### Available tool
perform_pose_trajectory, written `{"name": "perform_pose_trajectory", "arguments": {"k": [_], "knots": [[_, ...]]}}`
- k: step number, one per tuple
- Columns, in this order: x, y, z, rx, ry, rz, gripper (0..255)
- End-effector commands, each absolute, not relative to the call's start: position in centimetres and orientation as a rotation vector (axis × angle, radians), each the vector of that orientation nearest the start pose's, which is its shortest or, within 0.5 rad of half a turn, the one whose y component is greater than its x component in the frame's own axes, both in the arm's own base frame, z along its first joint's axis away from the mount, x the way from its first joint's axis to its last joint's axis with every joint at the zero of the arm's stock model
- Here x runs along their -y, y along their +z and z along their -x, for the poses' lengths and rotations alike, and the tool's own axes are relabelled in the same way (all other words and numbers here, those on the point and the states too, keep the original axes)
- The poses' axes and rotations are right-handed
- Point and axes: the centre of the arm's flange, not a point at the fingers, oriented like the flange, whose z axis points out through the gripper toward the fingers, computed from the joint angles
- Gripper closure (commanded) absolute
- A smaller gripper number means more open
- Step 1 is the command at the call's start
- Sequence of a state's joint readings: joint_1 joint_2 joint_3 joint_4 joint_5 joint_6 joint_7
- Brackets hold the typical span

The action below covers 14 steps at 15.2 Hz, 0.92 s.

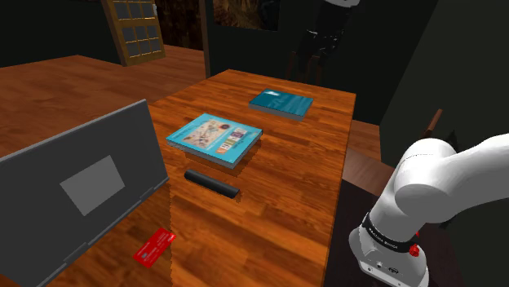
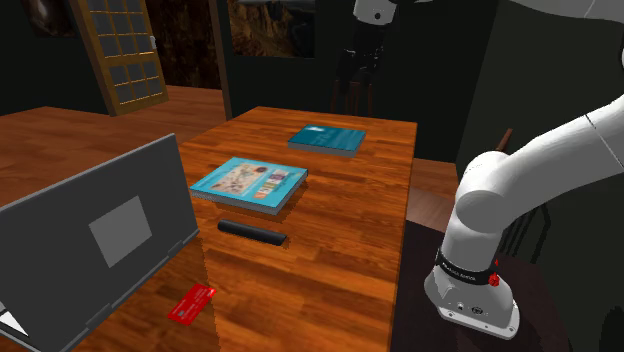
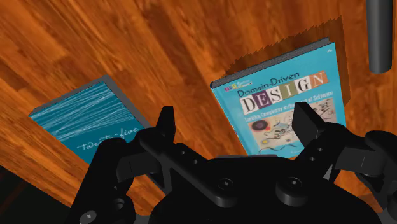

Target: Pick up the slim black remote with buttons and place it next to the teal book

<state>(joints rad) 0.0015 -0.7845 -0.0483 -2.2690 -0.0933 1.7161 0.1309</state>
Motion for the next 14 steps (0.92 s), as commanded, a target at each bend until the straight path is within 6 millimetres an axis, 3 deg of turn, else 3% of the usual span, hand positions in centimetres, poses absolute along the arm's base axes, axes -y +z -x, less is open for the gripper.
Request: {"name": "perform_pose_trajectory", "arguments": {"k": [1, 14], "knots": [[3.0, 64.6, -32.0, -0.261, -0.372, 3.157, 0], [-8.2, 54.4, -40.8, -0.055, -0.240, 3.193, 0]]}}
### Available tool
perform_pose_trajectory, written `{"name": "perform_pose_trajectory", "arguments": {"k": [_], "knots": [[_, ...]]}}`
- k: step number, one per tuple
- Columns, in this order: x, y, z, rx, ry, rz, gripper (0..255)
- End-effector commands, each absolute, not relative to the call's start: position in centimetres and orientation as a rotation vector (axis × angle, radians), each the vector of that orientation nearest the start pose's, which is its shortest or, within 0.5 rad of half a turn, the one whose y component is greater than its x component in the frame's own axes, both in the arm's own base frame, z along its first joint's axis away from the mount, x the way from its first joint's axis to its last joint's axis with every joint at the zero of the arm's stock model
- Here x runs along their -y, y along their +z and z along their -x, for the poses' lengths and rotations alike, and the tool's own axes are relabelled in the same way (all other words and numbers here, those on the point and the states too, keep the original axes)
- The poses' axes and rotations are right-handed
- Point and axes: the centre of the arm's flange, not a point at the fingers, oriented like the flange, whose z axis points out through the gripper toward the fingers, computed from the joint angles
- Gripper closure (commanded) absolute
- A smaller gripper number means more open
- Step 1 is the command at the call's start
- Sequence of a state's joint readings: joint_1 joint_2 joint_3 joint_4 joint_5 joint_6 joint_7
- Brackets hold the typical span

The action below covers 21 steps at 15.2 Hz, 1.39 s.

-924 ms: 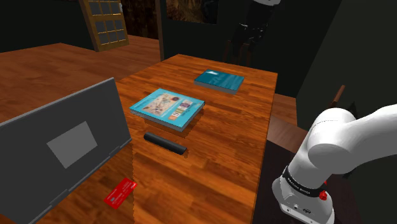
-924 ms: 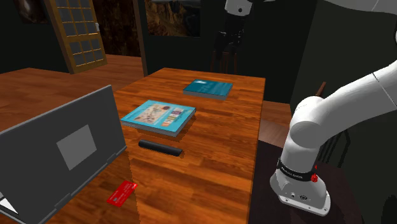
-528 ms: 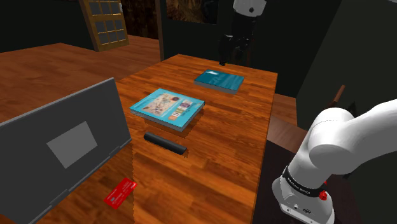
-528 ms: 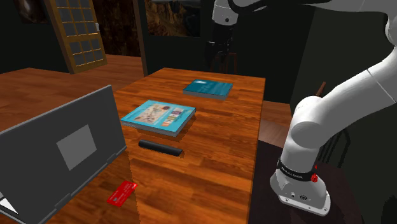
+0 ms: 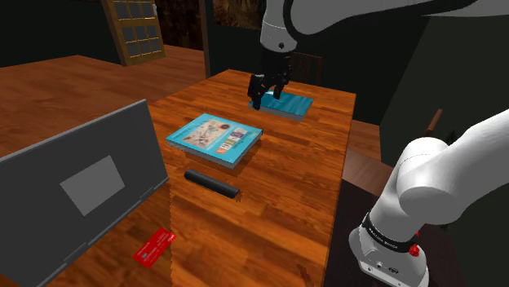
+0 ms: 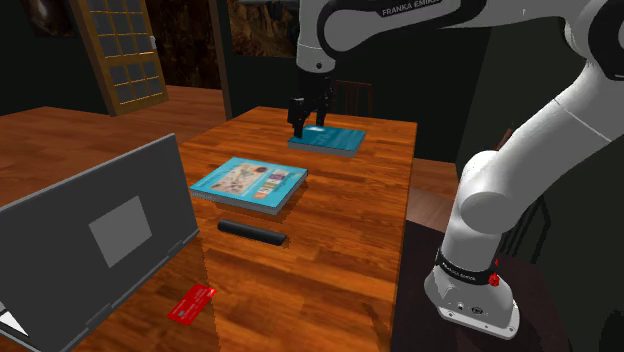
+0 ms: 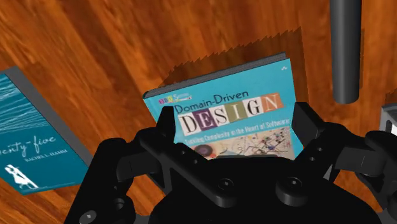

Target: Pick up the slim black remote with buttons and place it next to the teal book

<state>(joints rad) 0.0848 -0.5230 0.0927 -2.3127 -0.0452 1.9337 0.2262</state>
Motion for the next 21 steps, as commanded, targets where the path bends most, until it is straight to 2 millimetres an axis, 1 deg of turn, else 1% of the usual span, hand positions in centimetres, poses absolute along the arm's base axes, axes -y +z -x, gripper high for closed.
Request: {"name": "perform_pose_trajectory", "arguments": {"k": [1, 11, 20, 21], "knots": [[-9.1, 53.5, -41.4, -0.039, -0.230, 3.195, 0], [-18.3, 45.0, -46.3, 0.120, -0.128, 3.208, 0], [-26.8, 36.9, -49.5, 0.264, -0.034, 3.210, 0], [-27.4, 36.4, -49.7, 0.274, -0.028, 3.210, 0]]}}
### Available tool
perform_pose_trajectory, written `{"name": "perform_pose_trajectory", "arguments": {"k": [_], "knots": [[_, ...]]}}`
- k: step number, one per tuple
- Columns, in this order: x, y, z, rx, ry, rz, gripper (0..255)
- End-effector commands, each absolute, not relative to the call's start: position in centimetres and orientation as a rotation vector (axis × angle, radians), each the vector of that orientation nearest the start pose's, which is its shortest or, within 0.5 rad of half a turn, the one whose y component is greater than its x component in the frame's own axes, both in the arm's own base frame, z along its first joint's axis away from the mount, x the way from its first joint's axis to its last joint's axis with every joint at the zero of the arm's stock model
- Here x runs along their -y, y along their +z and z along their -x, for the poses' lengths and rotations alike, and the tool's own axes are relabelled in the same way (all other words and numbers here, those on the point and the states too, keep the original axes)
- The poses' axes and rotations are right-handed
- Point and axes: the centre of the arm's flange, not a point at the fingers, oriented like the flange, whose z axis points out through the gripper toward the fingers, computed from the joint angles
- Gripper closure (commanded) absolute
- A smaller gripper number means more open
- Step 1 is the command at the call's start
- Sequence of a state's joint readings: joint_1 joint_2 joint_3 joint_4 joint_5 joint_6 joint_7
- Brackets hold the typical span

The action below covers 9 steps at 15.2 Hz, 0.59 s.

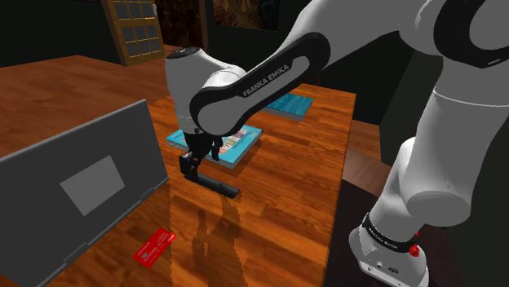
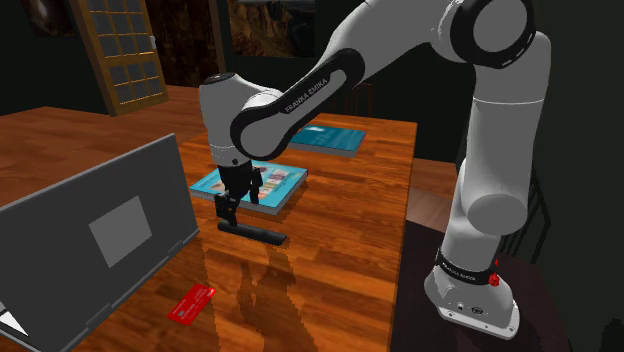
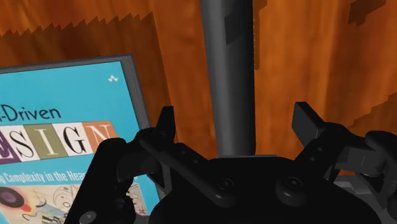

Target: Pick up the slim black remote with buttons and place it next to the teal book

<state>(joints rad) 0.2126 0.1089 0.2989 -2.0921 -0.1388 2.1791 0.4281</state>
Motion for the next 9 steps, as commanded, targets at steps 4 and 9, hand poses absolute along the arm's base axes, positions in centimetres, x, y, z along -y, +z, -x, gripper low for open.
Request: {"name": "perform_pose_trajectory", "arguments": {"k": [4, 9], "knots": [[-27.2, 34.3, -49.8, 0.274, -0.028, 3.210, 0], [-27.1, 32.4, -49.8, 0.274, -0.028, 3.210, 0]]}}
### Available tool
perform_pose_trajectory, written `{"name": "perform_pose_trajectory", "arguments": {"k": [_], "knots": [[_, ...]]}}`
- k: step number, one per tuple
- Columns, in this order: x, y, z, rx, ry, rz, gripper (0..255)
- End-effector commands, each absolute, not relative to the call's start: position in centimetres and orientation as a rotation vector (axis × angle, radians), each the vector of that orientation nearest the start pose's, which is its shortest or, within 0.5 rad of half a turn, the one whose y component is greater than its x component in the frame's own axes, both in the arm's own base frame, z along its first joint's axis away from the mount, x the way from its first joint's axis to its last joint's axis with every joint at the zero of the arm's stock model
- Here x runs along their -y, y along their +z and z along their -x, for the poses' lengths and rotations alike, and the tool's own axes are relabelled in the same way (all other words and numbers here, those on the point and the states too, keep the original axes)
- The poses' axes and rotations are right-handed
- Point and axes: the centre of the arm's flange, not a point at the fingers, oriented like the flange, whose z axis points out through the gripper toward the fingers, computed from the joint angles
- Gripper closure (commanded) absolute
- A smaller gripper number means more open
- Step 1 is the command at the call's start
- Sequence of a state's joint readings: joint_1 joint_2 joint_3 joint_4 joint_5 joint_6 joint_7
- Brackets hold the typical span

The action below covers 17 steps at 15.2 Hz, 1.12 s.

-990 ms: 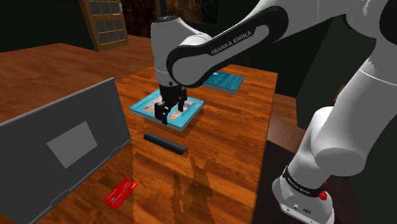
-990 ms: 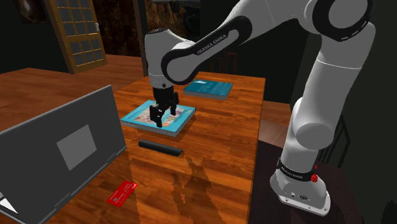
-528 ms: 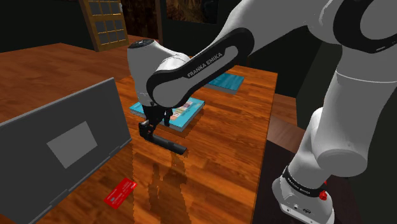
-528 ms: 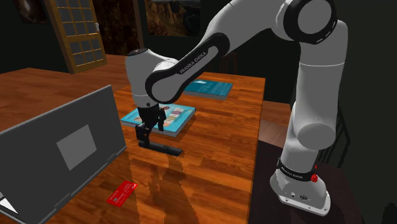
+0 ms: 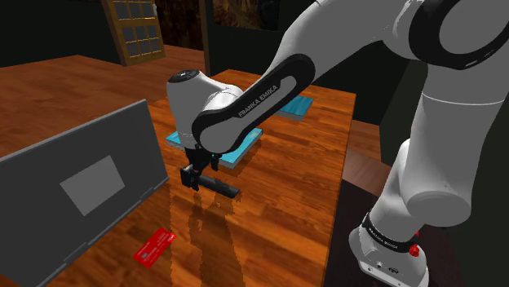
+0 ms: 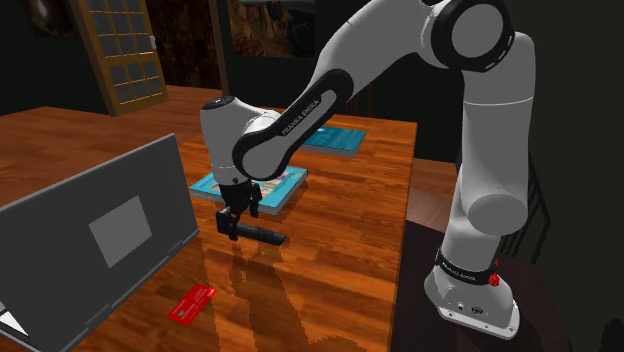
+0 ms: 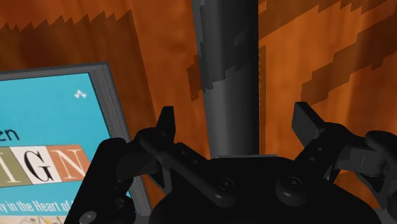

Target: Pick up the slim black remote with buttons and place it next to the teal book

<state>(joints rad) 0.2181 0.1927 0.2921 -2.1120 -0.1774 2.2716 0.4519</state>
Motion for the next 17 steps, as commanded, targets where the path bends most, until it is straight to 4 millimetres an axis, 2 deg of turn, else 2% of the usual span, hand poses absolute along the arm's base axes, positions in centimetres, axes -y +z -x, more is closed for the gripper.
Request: {"name": "perform_pose_trajectory", "arguments": {"k": [1, 6, 7, 16, 17], "knots": [[-27.05, 32.42, -49.80, 0.274, -0.028, 3.210, 0], [-27.05, 32.43, -49.80, 0.274, -0.028, 3.210, 0], [-27.05, 32.43, -49.80, 0.274, -0.028, 3.210, 255], [-27.05, 32.42, -49.80, 0.274, -0.028, 3.210, 255], [-27.05, 32.95, -49.80, 0.274, -0.028, 3.210, 255]]}}
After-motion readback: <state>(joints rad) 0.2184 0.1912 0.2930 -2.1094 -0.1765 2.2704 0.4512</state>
